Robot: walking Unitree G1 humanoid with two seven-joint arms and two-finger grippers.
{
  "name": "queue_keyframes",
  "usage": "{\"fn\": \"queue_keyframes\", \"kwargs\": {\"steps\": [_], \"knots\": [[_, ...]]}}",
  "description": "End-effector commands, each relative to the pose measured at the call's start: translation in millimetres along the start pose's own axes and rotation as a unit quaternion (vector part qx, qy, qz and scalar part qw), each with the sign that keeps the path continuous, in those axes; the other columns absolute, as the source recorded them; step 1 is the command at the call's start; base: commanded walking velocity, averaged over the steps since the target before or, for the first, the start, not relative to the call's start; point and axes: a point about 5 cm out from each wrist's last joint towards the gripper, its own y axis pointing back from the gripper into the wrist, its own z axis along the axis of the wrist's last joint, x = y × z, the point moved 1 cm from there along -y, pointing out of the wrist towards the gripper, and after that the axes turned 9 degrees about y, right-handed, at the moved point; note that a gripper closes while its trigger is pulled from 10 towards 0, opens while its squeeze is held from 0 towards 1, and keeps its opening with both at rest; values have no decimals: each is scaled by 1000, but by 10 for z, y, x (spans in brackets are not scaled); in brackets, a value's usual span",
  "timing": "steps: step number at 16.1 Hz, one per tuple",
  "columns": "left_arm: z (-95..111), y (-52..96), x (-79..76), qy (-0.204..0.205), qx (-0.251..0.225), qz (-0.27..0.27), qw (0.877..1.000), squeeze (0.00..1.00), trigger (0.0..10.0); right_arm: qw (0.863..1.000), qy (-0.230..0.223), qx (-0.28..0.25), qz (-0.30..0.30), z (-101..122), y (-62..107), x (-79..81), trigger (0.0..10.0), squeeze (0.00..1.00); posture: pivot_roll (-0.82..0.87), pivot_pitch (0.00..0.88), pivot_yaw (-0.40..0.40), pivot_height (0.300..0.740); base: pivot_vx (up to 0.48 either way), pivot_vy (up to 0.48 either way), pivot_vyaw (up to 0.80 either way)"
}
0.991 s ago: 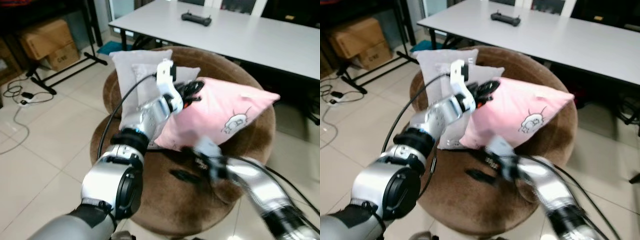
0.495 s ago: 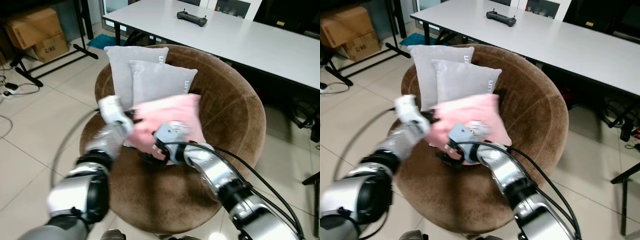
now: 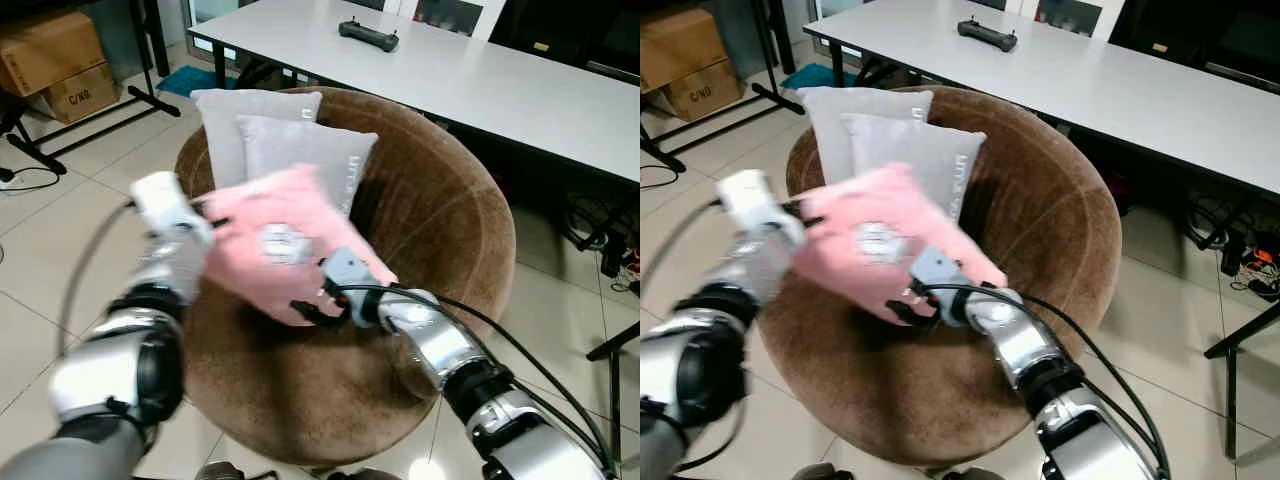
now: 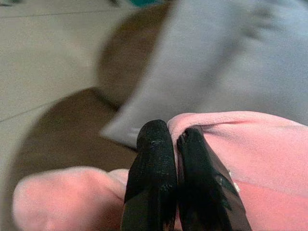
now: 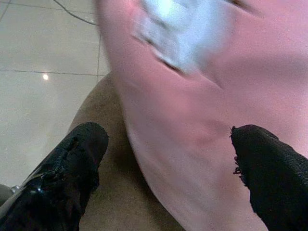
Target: Move the pillow to the sofa from floor
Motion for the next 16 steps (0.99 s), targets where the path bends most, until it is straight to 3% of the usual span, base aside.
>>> {"fn": "queue_keyframes", "kwargs": {"steps": [1, 2, 3, 4, 5, 6, 7, 8, 9, 10, 11, 13, 14, 15, 16], "knots": [[206, -11, -1, 11, -36, 22, 999, 0, 0, 1000, 4, -10, -6, 13, 17, -22, 10000, 0, 45, 0, -131, 740, 0, 0, 0], [219, -16, -16, -15, -31, 24, 999, 0, 0, 1000, 0, -10, -12, 6, 19, -40, 10000, 0, 51, 0, -134, 740, 0, 0, 0], [189, -19, -142, -69, -19, -12, 997, 0, 0, 1000, -3, -9, -19, 1, 20, -56, 10000, 0, 51, 0, -134, 740, 0, 0, 0], [5, 17, -525, -165, 27, -135, 977, 0, 1333, 1000, -3, -8, -22, 2, 14, -70, 10000, 0, 59, 0, -130, 740, 0, 0, 0], [-197, 110, -896, -210, 67, -243, 945, 0, 157, 1000, -4, -8, -25, 12, 7, -81, 10000, 0, 62, 0, -123, 740, 0, 0, 0], [-337, 185, -1111, -211, 87, -289, 930, 0, 0, 1000, -5, -9, -26, 18, 4, -86, 10000, 0, 59, 0, -115, 740, 0, 0, 0], [-372, 203, -1154, -209, 92, -296, 927, 0, 0, 1000, -5, -9, -27, 20, 4, -87, 10000, 0, 59, 0, -115, 740, 0, 0, 0], [-528, 268, -1278, -182, 120, -314, 924, 0, 0, 999, -4, -9, -30, 5, 31, -98, 10000, 0, 52, 0, -103, 740, 0, 0, 0], [-582, 293, -1311, -182, 130, -324, 919, 0, 0, 999, -3, -7, -33, -14, 48, -107, 10000, 0, 52, 0, -103, 740, 0, 0, 0], [-712, 361, -1373, -191, 155, -359, 900, 0, 0, 999, 2, 6, -42, -80, 102, -135, 10000, 0, 44, 0, -92, 740, 0, 0, 0], [-772, 388, -1386, -198, 166, -370, 892, 0, 0, 999, 5, 10, -47, -114, 141, -153, 10000, 0, 44, 0, -92, 740, 0, 0, 0], [-780, 338, -1264, -246, 138, -338, 898, 0, 0, 998, -2, 8, -60, -167, 272, -212, 10000, 0, 31, 0, -81, 740, 0, 0, 0], [-592, 219, -1080, -273, 77, -268, 921, 0, 0, 998, -8, 1, -64, -168, 338, -213, 10000, 0, 26, 0, -78, 740, 0, 0, 0], [-517, 182, -1013, -279, 59, -243, 927, 0, 3569, 998, -9, -1, -65, -168, 346, -201, 10000, 0, 25, 0, -77, 740, 0, 0, 0], [-415, 136, -916, -288, 38, -208, 934, 0, 10000, 998, -13, -3, -66, -165, 346, -177, 10000, 0, 24, 0, -77, 740, 0, 0, 0]]}}
